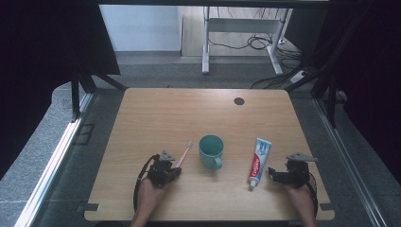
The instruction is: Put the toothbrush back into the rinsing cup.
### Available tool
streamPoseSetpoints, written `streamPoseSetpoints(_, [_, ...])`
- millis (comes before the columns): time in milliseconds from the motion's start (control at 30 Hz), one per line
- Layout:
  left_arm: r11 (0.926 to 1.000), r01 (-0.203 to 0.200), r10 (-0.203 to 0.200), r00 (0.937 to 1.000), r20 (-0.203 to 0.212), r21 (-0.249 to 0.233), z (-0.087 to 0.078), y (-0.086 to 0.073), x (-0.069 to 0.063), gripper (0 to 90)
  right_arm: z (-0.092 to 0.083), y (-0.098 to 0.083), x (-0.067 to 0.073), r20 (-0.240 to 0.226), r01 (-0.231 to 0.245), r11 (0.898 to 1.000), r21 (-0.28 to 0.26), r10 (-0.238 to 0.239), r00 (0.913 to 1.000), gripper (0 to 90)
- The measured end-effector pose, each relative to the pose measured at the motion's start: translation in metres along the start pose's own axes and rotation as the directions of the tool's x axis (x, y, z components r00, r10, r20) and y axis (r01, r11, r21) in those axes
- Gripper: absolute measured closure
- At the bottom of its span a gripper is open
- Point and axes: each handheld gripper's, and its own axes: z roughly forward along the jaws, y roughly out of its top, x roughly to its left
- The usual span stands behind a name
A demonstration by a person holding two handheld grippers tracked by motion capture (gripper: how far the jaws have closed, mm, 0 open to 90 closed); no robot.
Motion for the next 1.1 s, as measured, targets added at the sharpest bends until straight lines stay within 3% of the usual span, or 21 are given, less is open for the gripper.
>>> streamPoseSetpoints(333, [0.9999,-0.01,0.01,0.9996,-0.025,0.008,-0.013,0.007,0.003,88.8,0.0,0.0,0.0,-0.001,0.001,1.0,-0.001,-0.001,1.0,5.6])
streamPoseSetpoints(467, [0.9991,-0.01,0.012,0.999,-0.043,0.042,-0.013,0.01,0.006,76.9,0.0,0.0,0.0,-0.001,0.002,1.0,-0.001,-0.002,1.0,5.7])
streamPoseSetpoints(500, [0.9976,-0.003,0.006,0.999,-0.044,0.07,-0.012,0.012,0.007,73.1,0.0,0.0,0.0,-0.001,0.002,1.0,-0.001,-0.002,1.0,5.8])
streamPoseSetpoints(733, [0.9897,0.021,-0.01,0.997,-0.077,0.142,-0.007,0.025,0.011,56.2,0.0,0.0,0.0,-0.003,0.005,1.0,-0.002,-0.005,1.0,5.9])
streamPoseSetpoints(833, [0.9758,0.036,-0.019,0.9963,-0.084,0.215,-0.002,0.036,0.013,50.7,0.0,0.0,0.0,-0.003,0.005,1.0,-0.002,-0.005,1.0,5.9])
streamPoseSetpoints(867, [0.9758,0.036,-0.019,0.9963,-0.084,0.215,-0.002,0.036,0.013,49.5,0.0,0.0,0.0,-0.003,0.005,1.0,-0.002,-0.005,1.0,5.9])
streamPoseSetpoints(900, [0.9713,0.04,-0.021,0.9961,-0.085,0.234,-0.001,0.039,0.013,49.5,0.0,0.0,0.0,-0.004,0.005,1.0,-0.002,-0.005,1.0,5.9])
streamPoseSetpoints(933, [0.9608,0.047,-0.022,0.9956,-0.091,0.273,0.002,0.046,0.013,47.8,0.0,0.0,0.0,-0.003,0.006,1.0,-0.001,-0.006,1.0,5.9])
streamPoseSetpoints(967, [0.9608,0.047,-0.022,0.9956,-0.091,0.273,0.002,0.046,0.013,46.9,0.0,0.0,0.0,-0.003,0.006,1.0,-0.001,-0.006,1.0,5.9])
streamPoseSetpoints(1000, [0.9538,0.045,-0.018,0.9954,-0.095,0.297,0.004,0.049,0.013,46.9,0.0,0.0,0.0,-0.003,0.007,1.0,-0.001,-0.007,1.0,5.9])
streamPoseSetpoints(1033, [0.9388,0.037,-0.001,0.9946,-0.104,0.342,0.008,0.054,0.012,45.7,0.0,0.0,0.0,-0.004,0.008,1.0,-0.001,-0.008,1.0,5.9])
streamPoseSetpoints(1067, [0.9388,0.037,-0.001,0.9946,-0.104,0.342,0.008,0.054,0.012,45.1,0.0,0.0,0.0,-0.004,0.008,1.0,-0.001,-0.008,1.0,5.9])
streamPoseSetpoints(1100, [0.9234,0.038,0.006,0.9935,-0.114,0.382,0.012,0.059,0.012,45.1,0.0,0.0,0.0,-0.004,0.009,1.0,-0.001,-0.009,1.0,5.8])
